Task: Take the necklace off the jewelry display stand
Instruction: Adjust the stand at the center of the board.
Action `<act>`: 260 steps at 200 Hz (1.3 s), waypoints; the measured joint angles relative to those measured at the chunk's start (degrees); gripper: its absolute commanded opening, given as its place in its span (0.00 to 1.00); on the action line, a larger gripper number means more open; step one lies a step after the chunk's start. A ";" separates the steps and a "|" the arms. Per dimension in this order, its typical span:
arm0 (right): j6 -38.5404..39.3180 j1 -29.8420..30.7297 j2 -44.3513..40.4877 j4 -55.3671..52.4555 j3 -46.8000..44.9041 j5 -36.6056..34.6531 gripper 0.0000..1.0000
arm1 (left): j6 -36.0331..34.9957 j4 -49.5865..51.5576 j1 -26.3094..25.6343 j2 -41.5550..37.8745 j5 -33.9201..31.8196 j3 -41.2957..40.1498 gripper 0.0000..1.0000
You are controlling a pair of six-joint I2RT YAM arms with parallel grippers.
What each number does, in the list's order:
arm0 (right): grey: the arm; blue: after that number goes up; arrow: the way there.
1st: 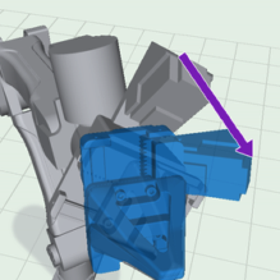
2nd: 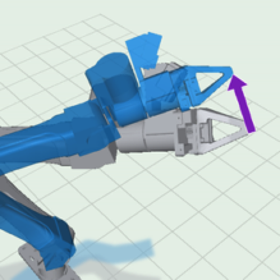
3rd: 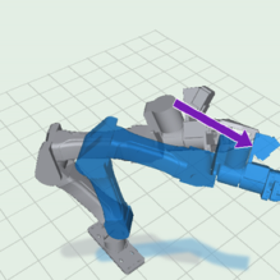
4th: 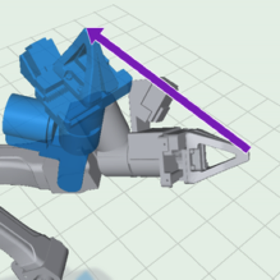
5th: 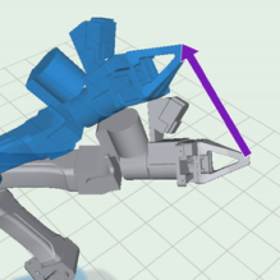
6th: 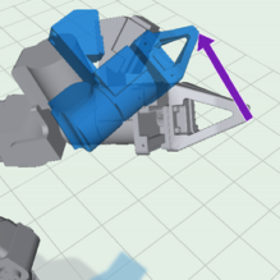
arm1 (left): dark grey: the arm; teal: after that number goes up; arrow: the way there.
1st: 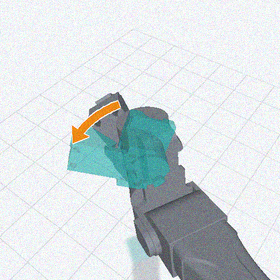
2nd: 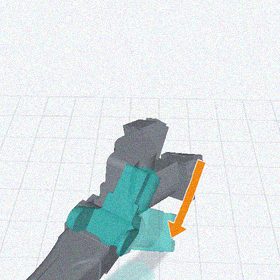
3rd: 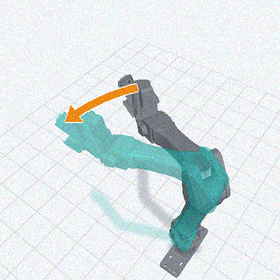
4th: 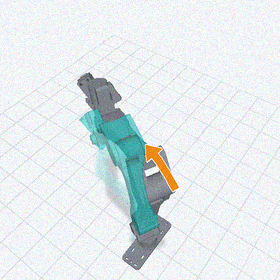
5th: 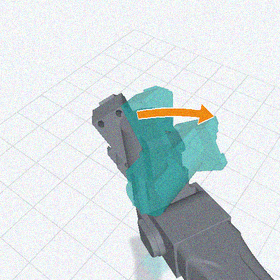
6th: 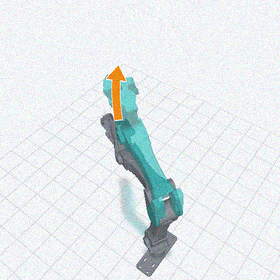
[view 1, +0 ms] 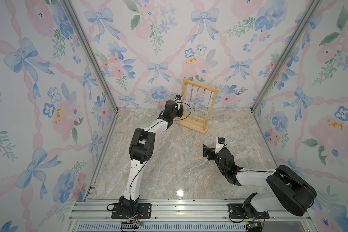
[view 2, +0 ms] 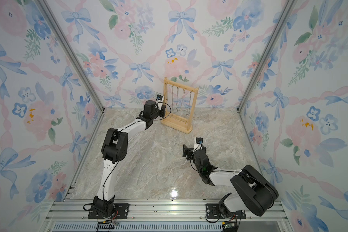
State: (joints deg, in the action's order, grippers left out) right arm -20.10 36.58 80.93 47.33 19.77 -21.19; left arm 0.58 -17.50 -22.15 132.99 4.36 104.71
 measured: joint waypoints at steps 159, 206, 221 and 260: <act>0.00 0.28 0.00 -0.02 0.35 0.02 0.95 | 3.06 -13.20 -0.50 -11.93 -6.23 -23.39 0.00; 0.00 0.28 0.00 -0.11 0.68 0.15 0.95 | 4.52 -20.13 -0.68 -14.67 -8.52 -30.67 0.00; 0.00 0.31 0.04 -0.09 0.83 0.26 0.95 | 5.33 -22.34 -0.70 -15.28 -9.57 -32.59 0.00; 0.00 0.33 0.50 -0.09 0.85 0.52 0.95 | 6.99 -26.64 -0.92 -16.11 -11.72 -35.91 0.00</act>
State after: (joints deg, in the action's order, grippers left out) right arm -20.10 36.91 81.43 47.24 20.62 -20.67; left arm 7.57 -44.14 -23.07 116.88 -7.35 68.79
